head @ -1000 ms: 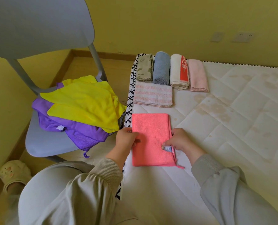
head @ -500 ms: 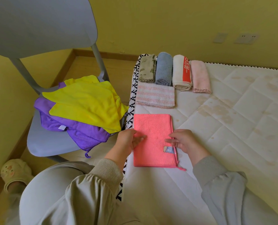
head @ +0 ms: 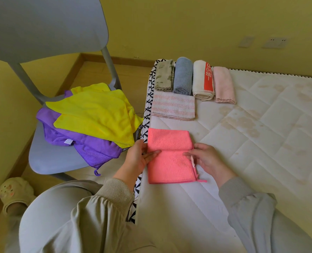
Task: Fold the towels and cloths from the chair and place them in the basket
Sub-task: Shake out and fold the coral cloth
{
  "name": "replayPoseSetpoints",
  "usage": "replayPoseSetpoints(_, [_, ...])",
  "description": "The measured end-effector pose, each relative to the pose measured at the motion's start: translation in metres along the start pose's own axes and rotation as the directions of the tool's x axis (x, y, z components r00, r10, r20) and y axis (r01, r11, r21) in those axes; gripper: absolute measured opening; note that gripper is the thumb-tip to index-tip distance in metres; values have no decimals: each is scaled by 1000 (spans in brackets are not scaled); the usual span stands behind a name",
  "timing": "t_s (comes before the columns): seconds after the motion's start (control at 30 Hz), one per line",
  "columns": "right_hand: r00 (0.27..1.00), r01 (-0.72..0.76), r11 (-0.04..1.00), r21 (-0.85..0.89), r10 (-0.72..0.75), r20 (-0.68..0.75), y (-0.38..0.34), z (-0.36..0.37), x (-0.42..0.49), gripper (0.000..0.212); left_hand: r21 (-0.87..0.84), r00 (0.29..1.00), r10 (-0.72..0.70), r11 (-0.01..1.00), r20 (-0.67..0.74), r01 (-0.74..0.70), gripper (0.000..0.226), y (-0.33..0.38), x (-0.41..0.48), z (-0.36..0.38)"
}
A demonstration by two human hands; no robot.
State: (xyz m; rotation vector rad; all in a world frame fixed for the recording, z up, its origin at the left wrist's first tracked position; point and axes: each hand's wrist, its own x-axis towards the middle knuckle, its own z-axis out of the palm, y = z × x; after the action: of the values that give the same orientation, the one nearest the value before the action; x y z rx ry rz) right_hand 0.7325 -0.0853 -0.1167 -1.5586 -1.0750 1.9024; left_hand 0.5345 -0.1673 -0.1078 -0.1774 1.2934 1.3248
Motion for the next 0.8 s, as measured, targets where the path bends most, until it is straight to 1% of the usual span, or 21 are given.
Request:
replayPoseSetpoints(0.07, [1000, 24, 1000, -20, -23, 6, 1, 0, -1, 18, 33, 1000, 11, 999, -5, -10, 34, -1, 0, -1])
replayPoseSetpoints(0.17, [998, 63, 998, -23, -63, -18, 7, 1, -2, 25, 102, 997, 67, 993, -26, -64, 38, -2, 0, 0])
replayPoseSetpoints(0.2, [997, 71, 997, -27, -72, -38, 9, 1, -2, 28, 118, 997, 76, 990, -19, -73, 45, -3, -1, -1])
replayPoseSetpoints(0.27, [991, 92, 992, -87, -100, -92, 12, 3, -6, 30, 150, 996, 87, 985, 29, -90, 63, -6, 3, -4])
replayPoseSetpoints(0.3, [985, 102, 986, -135, -119, -123, 13, 4, -8, 28, 161, 995, 95, 982, 32, -99, 65, -7, 3, -5])
replayPoseSetpoints(0.33, [980, 111, 979, -170, -136, -144, 13, 6, -11, 27, 186, 994, 104, 977, 12, -105, 61, -7, 3, -6])
replayPoseSetpoints(0.4, [976, 114, 975, -189, -145, -160, 14, 8, -14, 26, 225, 992, 125, 967, 1, -122, 40, -9, 2, -7])
replayPoseSetpoints(0.43, [976, 104, 981, -165, -133, -172, 15, 9, -14, 25, 243, 990, 138, 960, 29, -141, 27, -10, 1, -7])
replayPoseSetpoints(0.47, [977, 96, 992, -82, -110, -180, 15, 9, -15, 22, 273, 986, 155, 947, 69, -168, 16, -10, -1, -8])
replayPoseSetpoints(0.5, [978, 77, 997, 17, -72, -197, 15, 10, -15, 16, 296, 978, 176, 934, 109, -201, 13, -11, -2, -9])
replayPoseSetpoints(0.53, [976, 67, 992, 106, -43, -215, 15, 10, -14, 12, 324, 973, 188, 920, 135, -222, 19, -11, -3, -11])
replayPoseSetpoints(0.57, [972, 65, 988, 144, -30, -234, 14, 9, -13, 13, 340, 971, 190, 912, 147, -230, 27, -12, -2, -12])
replayPoseSetpoints(0.6, [968, 77, 990, 122, -45, -247, 14, 8, -12, 15, 349, 970, 192, 907, 150, -234, 34, -12, -3, -13])
replayPoseSetpoints(0.67, [953, 131, 991, -38, -137, -270, 13, 5, -14, 13, 352, 967, 197, 904, 160, -242, 41, -12, -5, -14])
replayPoseSetpoints(0.73, [937, 169, 971, -169, -212, -279, 12, 4, -17, 11, 376, 965, 201, 892, 169, -252, 44, -12, -6, -16])
replayPoseSetpoints(0.8, [929, 139, 949, -283, -224, -294, 11, 0, -16, 7, 458, 958, 232, 843, 166, -284, 45, -13, -7, -17])
